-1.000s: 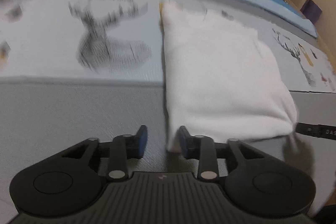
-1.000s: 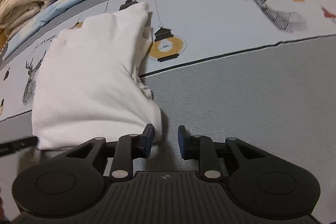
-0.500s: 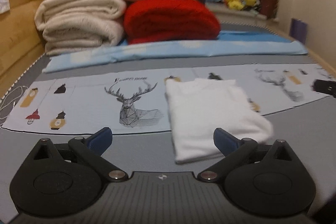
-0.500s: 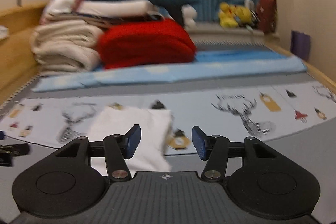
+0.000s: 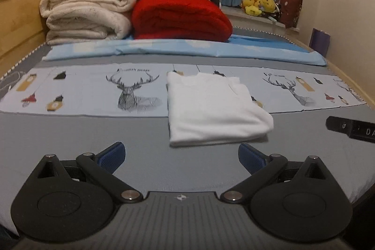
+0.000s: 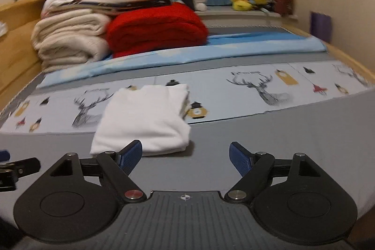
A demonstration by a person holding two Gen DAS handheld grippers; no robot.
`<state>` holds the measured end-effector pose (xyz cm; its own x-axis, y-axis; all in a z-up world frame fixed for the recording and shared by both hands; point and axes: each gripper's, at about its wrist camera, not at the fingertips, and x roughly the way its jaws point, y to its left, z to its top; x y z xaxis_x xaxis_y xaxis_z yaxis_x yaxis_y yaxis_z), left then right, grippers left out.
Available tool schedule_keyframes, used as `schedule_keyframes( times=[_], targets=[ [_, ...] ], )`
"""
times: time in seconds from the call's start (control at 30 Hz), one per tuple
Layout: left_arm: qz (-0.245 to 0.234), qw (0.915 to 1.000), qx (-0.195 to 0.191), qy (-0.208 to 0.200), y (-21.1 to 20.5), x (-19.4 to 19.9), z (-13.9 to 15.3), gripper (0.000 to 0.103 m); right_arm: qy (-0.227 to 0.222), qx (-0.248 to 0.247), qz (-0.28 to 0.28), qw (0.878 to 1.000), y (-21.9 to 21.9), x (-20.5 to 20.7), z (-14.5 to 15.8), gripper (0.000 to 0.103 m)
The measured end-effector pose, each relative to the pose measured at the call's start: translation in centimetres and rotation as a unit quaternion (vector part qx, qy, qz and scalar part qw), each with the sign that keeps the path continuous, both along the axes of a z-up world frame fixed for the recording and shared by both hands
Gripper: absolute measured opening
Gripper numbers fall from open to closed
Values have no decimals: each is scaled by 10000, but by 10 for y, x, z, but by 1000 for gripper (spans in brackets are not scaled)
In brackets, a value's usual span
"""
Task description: Fold small clothes
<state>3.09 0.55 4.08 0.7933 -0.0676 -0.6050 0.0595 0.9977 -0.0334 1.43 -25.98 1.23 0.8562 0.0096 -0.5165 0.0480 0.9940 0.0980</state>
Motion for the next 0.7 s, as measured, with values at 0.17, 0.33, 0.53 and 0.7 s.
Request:
schedule_keyframes(
  times=[0.17, 0.33, 0.53, 0.7],
  targets=[
    [119, 9999, -47, -9, -3, 8, -6, 103, 150, -155, -75, 9997, 5, 11, -8, 87],
    [99, 9999, 59, -128, -7, 17, -5, 103, 119, -261, 89, 9995, 13, 13, -14, 102],
    [108, 9997, 166, -114, -9, 21, -10, 103, 318, -187, 15, 9993, 13, 19, -18, 102],
    [116, 9998, 99, -86, -9, 22, -12, 103, 278, -207, 59, 9994, 15, 18, -18, 102]
  ],
)
